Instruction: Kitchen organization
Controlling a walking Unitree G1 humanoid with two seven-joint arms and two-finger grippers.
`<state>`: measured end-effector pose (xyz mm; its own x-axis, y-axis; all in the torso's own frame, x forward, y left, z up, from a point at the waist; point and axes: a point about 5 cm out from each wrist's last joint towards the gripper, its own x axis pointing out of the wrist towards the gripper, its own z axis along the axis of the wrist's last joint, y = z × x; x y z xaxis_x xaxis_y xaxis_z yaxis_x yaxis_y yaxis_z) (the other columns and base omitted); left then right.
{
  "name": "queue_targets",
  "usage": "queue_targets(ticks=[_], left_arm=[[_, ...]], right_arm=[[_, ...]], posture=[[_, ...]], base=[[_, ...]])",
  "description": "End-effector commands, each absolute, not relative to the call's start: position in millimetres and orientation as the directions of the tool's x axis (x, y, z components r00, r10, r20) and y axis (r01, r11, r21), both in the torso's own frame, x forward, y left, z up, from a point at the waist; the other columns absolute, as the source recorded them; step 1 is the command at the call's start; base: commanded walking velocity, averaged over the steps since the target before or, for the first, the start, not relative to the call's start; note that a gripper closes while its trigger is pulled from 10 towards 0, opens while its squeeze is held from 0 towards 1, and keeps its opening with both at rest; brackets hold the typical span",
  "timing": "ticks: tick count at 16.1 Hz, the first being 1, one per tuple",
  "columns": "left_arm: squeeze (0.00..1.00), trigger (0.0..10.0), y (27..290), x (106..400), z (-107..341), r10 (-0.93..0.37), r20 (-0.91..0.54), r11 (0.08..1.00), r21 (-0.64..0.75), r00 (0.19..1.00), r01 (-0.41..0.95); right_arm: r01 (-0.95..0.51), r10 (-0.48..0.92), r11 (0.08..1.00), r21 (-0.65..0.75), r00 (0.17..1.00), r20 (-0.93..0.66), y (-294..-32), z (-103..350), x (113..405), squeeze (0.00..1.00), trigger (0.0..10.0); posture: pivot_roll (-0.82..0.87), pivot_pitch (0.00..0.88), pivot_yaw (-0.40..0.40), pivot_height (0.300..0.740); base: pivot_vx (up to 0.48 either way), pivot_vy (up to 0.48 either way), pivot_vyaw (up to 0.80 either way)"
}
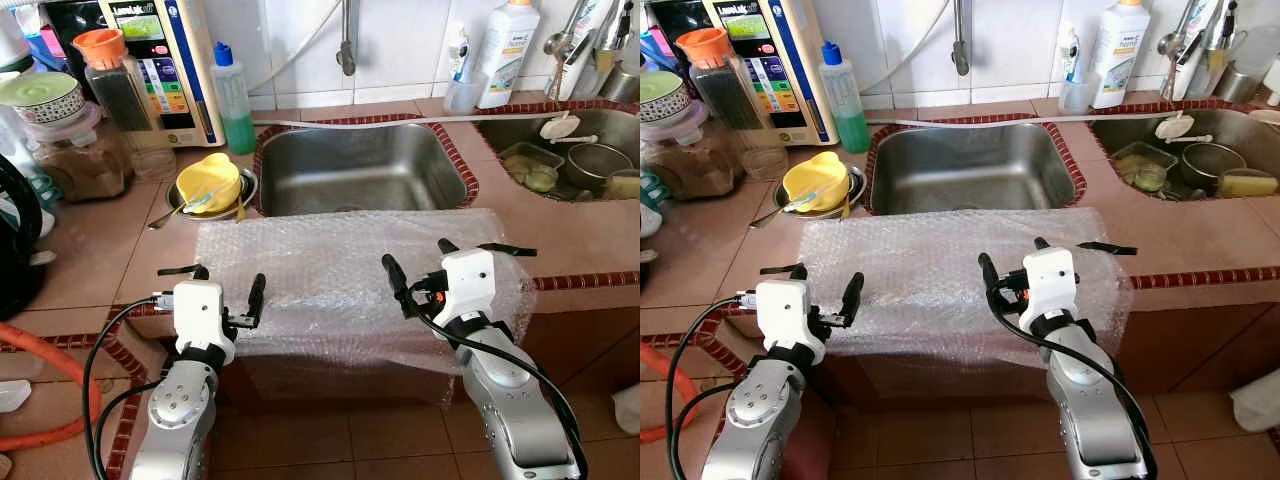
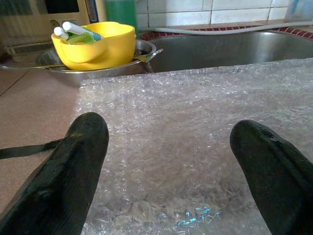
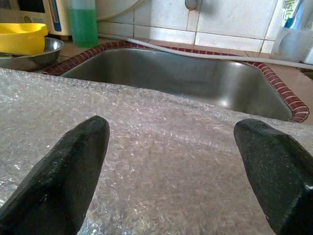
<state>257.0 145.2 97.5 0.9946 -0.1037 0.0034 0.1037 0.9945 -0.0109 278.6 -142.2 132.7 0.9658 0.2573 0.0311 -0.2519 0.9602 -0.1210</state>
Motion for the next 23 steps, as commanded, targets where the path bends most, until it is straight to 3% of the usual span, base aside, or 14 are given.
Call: queue_targets(ticks=[1,15,23], left_arm=[[0.0,10.0,148.4,255.9,98.3,-0.093,0.003,0.996,-0.005,0.996,0.093],[0.0,10.0,144.5,256.5,97.6,-0.089,0.007,0.996,-0.007,0.996,0.089],[0.0,10.0,144.6,254.5,95.6,-0.103,-0.01,0.995,0.002,0.995,0.103]], right_arm=[[-0.26,0.267,0.958,-0.122,0.963,0.044,-141.0,136.7,277.3,0.0,10.0],[-0.341,0.352,0.928,-0.151,0.935,0.05,-130.5,139.7,273.5,0.0,10.0],[-0.308,0.313,0.944,-0.12,0.949,0.034,-136.2,136.5,269.9,0.0,10.0]], posture=[[-0.2,0.087,0.072,0.74],[-0.2,0.083,0.06,0.74],[-0.22,0.098,0.077,0.74]], base=[[0.0,0.0,0.0],[0.0,0.0,0.0],[0.0,-0.062,0.0]])
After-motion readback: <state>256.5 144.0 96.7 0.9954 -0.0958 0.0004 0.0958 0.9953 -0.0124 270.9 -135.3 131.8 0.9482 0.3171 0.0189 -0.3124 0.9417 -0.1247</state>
